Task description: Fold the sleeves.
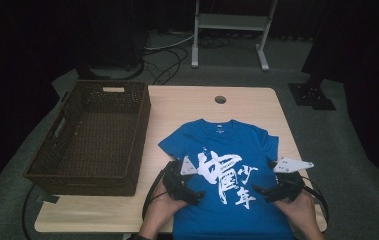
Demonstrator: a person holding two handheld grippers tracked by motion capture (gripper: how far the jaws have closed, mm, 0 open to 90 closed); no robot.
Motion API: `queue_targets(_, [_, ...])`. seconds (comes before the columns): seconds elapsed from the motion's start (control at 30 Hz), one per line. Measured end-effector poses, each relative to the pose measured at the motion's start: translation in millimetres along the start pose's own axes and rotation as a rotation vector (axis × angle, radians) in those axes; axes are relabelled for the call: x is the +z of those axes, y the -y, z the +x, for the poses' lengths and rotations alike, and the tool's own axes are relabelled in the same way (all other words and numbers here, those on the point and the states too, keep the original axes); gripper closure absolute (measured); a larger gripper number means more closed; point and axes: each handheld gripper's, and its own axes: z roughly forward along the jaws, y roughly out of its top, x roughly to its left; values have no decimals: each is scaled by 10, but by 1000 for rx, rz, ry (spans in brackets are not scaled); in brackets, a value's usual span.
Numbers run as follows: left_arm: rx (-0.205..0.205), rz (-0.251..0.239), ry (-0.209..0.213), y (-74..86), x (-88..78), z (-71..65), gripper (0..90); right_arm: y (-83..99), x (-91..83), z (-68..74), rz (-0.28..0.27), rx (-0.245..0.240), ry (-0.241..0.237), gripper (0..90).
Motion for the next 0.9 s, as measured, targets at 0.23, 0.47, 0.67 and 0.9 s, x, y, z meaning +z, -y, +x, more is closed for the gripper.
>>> queue_targets(0.23, [2, 1, 1, -1, 1, -4, 0, -23, 1, -35, -8, -2, 4, 0])
queue_targets(0.47, [2, 2, 0, -1, 2, -5, 0, -41, 22, -89, -17, 3, 8, 0])
queue_targets(0.67, [-10, 2, -15, -5, 6, -18, 0, -82, 68, -166, -28, 12, 7, 0])
queue_targets(0.9, [-9, 1, -16, -5, 6, -20, 0, -119, 100, -216, -36, 17, 7, 0])
